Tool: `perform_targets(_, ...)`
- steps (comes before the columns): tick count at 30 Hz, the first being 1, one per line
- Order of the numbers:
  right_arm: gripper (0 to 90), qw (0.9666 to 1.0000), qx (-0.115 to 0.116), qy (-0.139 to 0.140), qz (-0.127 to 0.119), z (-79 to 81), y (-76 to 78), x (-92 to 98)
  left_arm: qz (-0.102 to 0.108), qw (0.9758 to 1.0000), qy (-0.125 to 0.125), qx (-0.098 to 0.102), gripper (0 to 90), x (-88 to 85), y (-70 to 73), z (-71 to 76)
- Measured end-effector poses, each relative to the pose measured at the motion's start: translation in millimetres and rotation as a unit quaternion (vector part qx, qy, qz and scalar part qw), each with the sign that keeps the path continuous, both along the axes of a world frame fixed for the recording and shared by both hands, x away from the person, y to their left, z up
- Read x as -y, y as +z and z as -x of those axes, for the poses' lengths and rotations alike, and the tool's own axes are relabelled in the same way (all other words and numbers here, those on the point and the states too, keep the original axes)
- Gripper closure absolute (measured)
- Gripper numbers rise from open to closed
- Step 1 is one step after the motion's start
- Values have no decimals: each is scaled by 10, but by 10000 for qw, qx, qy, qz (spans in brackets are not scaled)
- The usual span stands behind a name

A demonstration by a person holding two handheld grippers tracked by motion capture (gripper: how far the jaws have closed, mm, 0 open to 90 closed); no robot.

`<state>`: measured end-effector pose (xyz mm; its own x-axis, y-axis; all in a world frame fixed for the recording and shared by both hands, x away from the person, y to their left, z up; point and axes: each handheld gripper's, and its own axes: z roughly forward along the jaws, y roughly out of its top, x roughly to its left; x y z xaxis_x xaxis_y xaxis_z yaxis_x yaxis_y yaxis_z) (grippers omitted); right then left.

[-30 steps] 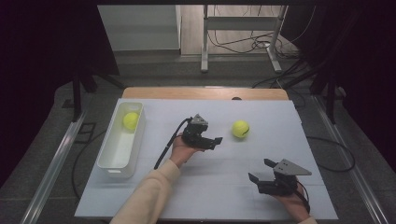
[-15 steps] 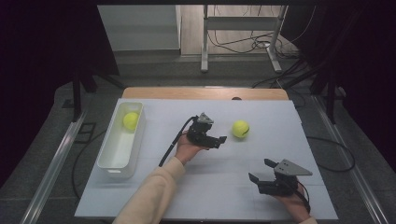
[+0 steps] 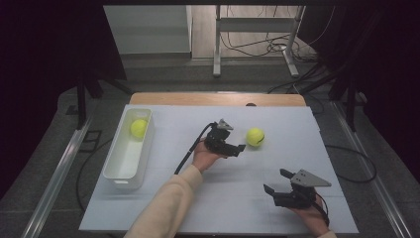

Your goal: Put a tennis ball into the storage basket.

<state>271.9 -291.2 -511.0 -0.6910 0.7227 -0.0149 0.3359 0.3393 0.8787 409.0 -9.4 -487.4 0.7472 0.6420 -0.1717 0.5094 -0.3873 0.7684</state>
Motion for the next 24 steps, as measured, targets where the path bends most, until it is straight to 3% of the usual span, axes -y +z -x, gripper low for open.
perform_targets(11,164,10000,-14,3,4,0,-5,1,-74,9999,9,-92,168,139,-57,-81)
perform_targets(24,164,10000,-20,-25,19,-3,-8,6,-19,9998,36,-183,168,222,-113,-180)
